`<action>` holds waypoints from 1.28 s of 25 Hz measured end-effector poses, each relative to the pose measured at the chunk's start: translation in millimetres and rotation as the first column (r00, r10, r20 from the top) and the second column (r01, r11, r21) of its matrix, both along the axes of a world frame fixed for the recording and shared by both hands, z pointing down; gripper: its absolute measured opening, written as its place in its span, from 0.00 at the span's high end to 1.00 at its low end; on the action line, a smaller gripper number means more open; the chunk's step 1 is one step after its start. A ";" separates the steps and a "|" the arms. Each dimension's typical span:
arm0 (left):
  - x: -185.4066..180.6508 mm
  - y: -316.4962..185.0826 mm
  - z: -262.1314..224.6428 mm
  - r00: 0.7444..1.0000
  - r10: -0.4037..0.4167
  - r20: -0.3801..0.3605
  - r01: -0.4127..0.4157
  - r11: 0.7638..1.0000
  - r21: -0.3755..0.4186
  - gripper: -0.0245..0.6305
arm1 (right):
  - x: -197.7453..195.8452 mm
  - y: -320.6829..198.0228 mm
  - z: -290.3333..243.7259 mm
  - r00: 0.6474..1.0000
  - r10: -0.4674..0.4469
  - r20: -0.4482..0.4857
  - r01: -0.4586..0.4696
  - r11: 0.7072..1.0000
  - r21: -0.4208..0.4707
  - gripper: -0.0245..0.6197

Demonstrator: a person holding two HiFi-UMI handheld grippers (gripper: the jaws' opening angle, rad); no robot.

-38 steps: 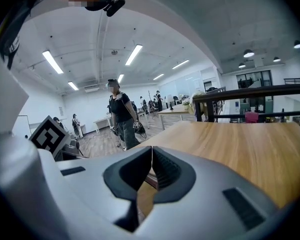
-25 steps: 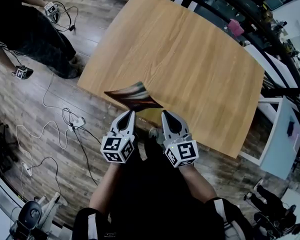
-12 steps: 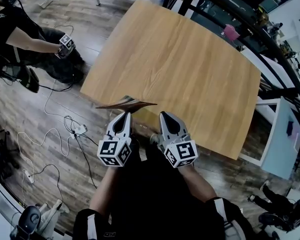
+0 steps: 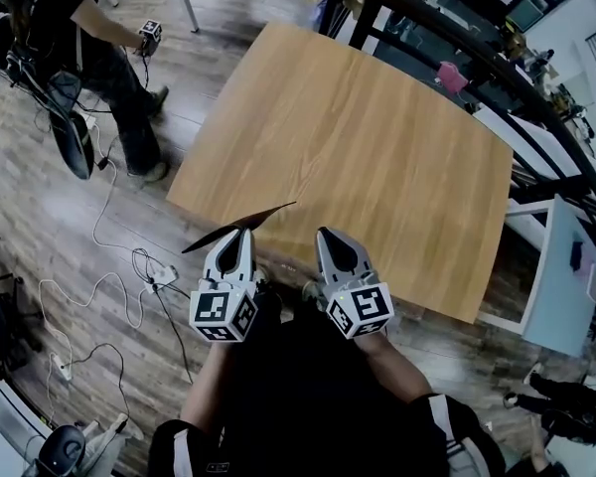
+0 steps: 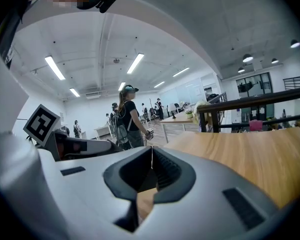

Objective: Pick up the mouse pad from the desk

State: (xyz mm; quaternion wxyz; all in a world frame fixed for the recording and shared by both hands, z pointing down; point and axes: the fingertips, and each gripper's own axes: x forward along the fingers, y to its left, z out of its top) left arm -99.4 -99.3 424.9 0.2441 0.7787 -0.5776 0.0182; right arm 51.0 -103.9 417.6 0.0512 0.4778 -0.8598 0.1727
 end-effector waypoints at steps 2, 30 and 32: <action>-3.1 -1.4 -7.5 1.000 -0.007 0.005 0.007 1.000 0.016 0.92 | -1.2 -2.5 -5.8 1.000 0.004 0.003 -0.004 1.000 0.008 0.91; 1.1 0.8 -44.0 0.999 0.018 0.027 -0.021 0.994 0.111 0.92 | -2.7 -6.3 -35.0 0.999 0.043 0.022 -0.045 0.997 0.059 0.91; 2.4 -0.3 -44.4 0.999 0.022 0.025 -0.025 0.993 0.112 0.92 | -3.2 -7.1 -34.6 0.999 0.042 0.018 -0.043 0.997 0.058 0.91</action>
